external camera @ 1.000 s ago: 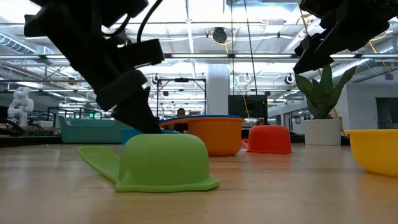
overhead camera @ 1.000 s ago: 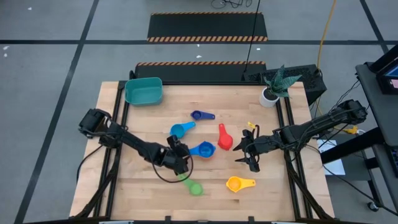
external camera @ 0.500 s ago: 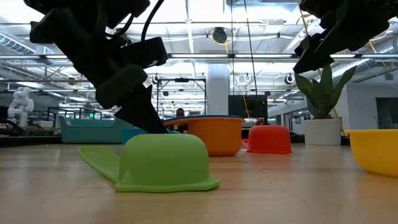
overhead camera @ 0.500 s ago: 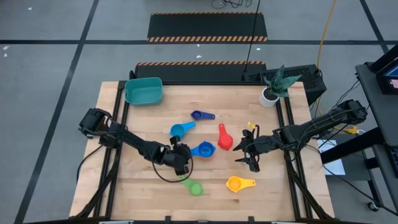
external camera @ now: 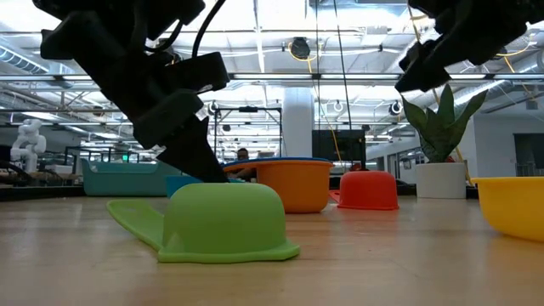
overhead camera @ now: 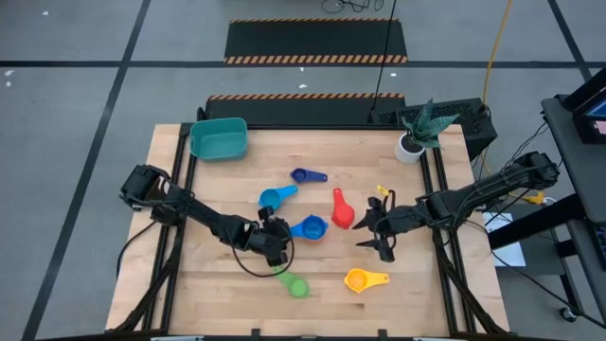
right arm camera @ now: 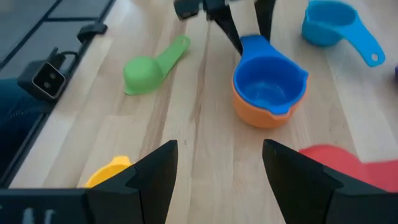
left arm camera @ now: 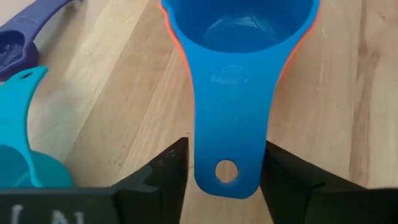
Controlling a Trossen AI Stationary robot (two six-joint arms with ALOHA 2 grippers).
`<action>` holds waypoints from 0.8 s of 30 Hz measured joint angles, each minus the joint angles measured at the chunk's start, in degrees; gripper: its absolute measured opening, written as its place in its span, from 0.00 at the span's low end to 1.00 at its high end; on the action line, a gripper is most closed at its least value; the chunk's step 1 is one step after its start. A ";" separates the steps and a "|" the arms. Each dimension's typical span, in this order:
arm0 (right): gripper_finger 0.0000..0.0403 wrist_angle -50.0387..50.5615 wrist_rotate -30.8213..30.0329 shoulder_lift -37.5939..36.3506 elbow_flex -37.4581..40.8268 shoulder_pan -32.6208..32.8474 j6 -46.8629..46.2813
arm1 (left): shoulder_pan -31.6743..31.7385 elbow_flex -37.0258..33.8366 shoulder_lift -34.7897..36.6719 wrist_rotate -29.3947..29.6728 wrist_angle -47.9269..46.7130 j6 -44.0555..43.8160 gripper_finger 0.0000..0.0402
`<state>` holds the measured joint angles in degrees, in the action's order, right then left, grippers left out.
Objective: Nest measuring cups in basket
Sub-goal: Stack the red measuring cup on top of the light blue measuring cup
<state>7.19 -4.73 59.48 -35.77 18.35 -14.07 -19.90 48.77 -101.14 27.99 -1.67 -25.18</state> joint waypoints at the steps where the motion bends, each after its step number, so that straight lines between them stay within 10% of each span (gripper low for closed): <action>1: 0.56 -0.91 0.02 0.00 0.00 0.02 0.18 | 0.00 0.00 0.00 0.08 -0.01 -0.42 0.49; 8: 0.56 -7.76 -1.38 -0.02 0.00 0.00 2.54 | -1.10 0.00 0.94 0.04 -1.01 -0.88 0.60; 16: 0.56 -8.71 -17.95 1.29 0.00 -0.67 5.80 | -2.91 0.07 7.64 1.75 -7.70 -3.88 0.64; 24: 0.56 -15.30 -12.82 5.25 0.00 -9.75 0.14 | -3.87 0.38 15.38 5.54 -8.20 -4.03 0.64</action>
<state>-8.10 -17.56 64.73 -35.77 8.60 -13.92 -23.77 49.15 -85.76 33.52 -9.86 -29.21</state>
